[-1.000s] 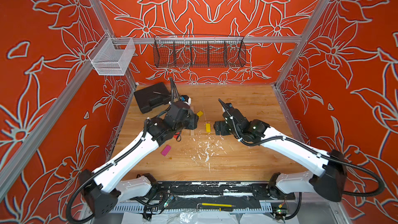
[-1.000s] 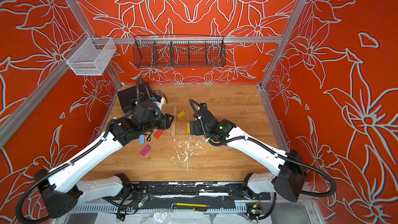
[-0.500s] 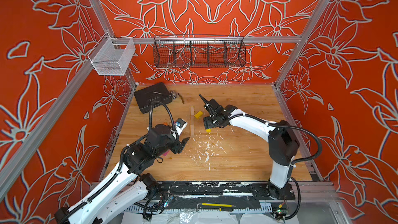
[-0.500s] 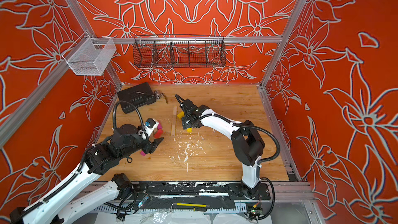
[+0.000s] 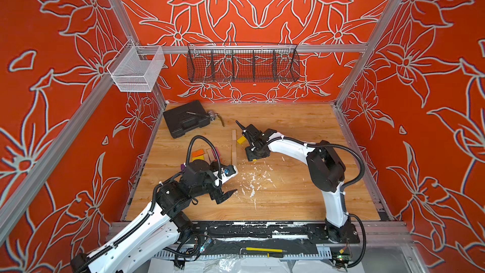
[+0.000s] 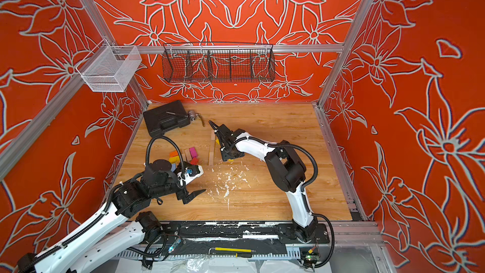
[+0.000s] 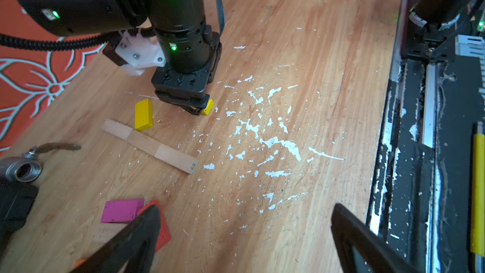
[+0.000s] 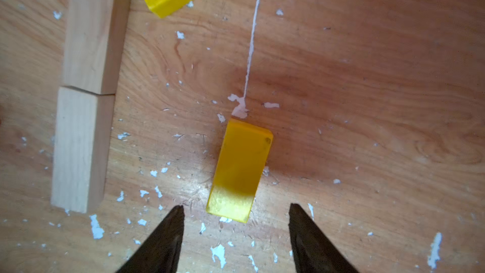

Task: Assemble the letter k with building blocks
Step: Pick up the building block from the center of the board.

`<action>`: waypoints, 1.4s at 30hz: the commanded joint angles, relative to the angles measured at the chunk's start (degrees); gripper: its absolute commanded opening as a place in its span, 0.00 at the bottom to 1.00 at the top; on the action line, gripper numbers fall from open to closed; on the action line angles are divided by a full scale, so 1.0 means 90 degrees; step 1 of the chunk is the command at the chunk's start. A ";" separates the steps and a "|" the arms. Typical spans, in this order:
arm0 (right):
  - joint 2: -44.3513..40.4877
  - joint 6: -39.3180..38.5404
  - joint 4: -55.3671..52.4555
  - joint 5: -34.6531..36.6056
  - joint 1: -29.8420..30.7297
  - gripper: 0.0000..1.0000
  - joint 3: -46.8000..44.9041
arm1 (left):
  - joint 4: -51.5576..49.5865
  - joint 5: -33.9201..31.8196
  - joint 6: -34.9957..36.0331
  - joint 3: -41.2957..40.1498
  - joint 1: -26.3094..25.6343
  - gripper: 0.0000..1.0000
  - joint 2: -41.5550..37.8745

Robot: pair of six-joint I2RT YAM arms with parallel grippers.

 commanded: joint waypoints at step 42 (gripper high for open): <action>0.0617 -0.5027 0.0253 -0.2070 -0.0513 0.24 0.0924 | 0.0296 -0.0176 -0.0754 0.0295 0.1902 0.97 0.0567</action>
